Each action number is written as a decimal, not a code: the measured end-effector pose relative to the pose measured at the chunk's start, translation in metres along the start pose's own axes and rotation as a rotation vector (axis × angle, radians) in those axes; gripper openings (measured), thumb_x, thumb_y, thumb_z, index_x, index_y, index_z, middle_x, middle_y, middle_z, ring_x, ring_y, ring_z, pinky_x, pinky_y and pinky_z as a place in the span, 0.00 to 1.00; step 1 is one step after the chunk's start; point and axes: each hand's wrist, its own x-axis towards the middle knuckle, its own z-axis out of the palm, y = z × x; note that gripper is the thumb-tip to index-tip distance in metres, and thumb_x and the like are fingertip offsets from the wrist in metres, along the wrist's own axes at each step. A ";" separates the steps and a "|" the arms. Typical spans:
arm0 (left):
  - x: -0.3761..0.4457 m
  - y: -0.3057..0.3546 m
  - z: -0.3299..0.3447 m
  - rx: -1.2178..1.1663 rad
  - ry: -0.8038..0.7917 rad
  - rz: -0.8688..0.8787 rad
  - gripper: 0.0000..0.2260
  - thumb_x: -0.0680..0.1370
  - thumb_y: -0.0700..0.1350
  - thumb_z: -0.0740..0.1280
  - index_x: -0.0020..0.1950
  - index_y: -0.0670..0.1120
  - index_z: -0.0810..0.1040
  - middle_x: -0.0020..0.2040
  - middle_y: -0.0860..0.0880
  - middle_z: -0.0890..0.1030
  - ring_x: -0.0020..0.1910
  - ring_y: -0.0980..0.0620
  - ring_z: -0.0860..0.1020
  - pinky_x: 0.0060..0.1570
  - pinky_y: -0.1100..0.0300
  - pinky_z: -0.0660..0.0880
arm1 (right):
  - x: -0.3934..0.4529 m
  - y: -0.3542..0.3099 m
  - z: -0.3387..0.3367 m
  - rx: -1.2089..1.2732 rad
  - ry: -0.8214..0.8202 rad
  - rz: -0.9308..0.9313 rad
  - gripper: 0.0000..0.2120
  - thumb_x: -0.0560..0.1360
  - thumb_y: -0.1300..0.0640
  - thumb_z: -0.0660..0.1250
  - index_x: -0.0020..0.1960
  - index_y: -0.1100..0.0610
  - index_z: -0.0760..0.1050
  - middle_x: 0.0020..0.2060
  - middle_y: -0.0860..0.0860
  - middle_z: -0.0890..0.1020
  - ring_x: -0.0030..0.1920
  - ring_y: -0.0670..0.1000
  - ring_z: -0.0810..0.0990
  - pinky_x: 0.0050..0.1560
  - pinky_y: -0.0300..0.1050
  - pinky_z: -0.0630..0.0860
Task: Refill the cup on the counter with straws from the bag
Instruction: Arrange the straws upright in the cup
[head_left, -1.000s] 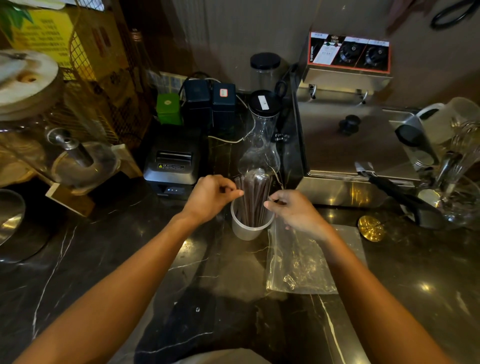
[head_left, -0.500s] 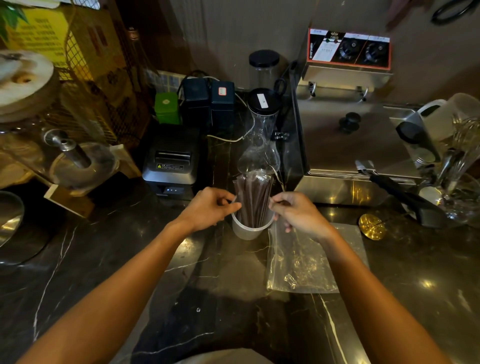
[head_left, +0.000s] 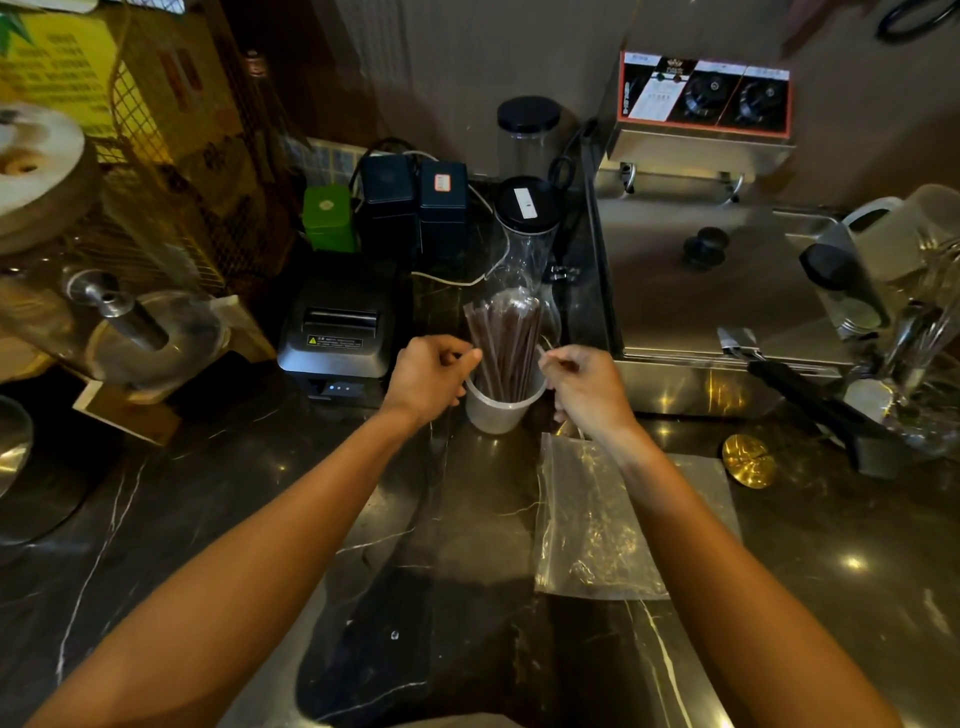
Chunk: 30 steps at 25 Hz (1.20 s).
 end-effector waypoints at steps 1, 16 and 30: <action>0.004 0.000 0.002 -0.012 0.009 -0.008 0.07 0.82 0.46 0.69 0.58 0.46 0.83 0.38 0.49 0.83 0.33 0.54 0.82 0.34 0.64 0.80 | 0.003 -0.001 0.002 0.008 0.016 0.003 0.10 0.84 0.56 0.65 0.61 0.56 0.81 0.34 0.52 0.78 0.28 0.46 0.76 0.28 0.39 0.77; 0.007 -0.015 0.011 -0.172 -0.011 -0.040 0.15 0.83 0.50 0.67 0.64 0.42 0.78 0.41 0.46 0.83 0.35 0.51 0.86 0.37 0.59 0.84 | 0.003 0.013 0.010 0.088 0.066 0.053 0.17 0.83 0.53 0.67 0.70 0.57 0.75 0.39 0.53 0.81 0.30 0.45 0.79 0.30 0.38 0.80; -0.095 -0.031 0.104 -0.214 -0.444 -0.542 0.33 0.78 0.54 0.73 0.78 0.44 0.64 0.65 0.40 0.80 0.54 0.46 0.84 0.50 0.52 0.84 | -0.139 0.105 0.000 -0.775 -0.275 -0.031 0.34 0.74 0.42 0.73 0.75 0.53 0.69 0.72 0.55 0.73 0.72 0.56 0.72 0.74 0.56 0.68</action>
